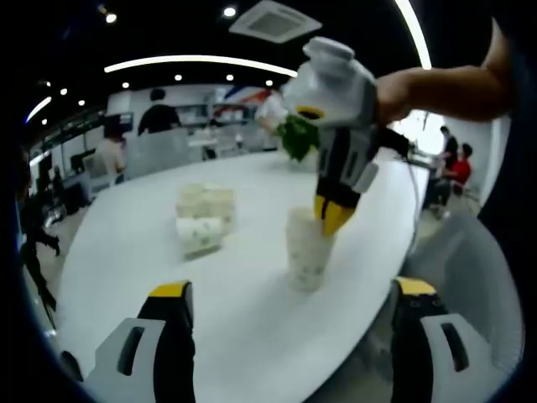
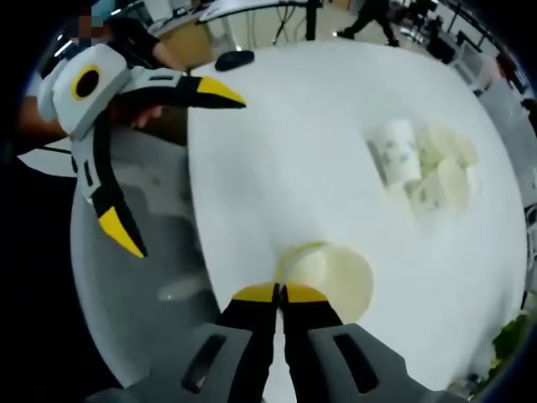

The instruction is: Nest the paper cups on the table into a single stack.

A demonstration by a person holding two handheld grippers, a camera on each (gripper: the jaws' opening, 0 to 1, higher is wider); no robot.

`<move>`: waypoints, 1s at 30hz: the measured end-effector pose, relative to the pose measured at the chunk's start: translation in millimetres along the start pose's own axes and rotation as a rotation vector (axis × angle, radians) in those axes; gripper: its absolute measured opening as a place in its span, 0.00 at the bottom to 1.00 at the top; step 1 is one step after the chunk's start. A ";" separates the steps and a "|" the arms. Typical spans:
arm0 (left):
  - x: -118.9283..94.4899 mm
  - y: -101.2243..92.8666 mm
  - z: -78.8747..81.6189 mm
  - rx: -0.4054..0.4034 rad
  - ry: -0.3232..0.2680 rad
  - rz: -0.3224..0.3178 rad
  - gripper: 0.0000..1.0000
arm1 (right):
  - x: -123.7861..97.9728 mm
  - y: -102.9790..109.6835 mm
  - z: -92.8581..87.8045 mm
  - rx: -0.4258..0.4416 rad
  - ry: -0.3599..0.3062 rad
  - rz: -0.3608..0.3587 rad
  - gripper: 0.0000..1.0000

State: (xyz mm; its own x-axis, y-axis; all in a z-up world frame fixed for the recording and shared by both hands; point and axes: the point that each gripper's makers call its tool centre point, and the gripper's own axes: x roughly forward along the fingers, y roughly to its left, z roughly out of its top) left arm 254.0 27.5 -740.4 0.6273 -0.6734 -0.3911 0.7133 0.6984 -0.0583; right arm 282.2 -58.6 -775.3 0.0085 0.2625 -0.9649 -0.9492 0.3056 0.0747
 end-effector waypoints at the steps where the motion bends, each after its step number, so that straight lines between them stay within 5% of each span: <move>1: 0.0 0.1 -0.1 -0.001 0.000 0.000 0.96 | 2.3 -0.5 -0.3 -0.002 -0.002 -0.003 0.00; 13: 0.1 0.3 0.9 0.004 -0.003 0.000 0.95 | -0.8 -6.1 1.3 -0.012 -0.072 -0.025 0.03; 21: 0.6 0.8 0.6 0.005 -0.001 0.002 0.95 | -31.4 -7.2 13.8 0.041 -0.256 -0.014 0.31; 30: -0.6 6.9 5.8 0.039 -0.029 0.044 0.98 | -77.4 -22.7 10.0 0.136 -0.470 -0.120 0.43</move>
State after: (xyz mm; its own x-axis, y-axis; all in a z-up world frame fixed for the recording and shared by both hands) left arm 260.4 31.3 -735.2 0.6670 -0.6493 -0.3656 0.6960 0.7181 -0.0056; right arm 306.3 -76.8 -699.8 0.2855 0.5927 -0.7531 -0.8835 0.4673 0.0329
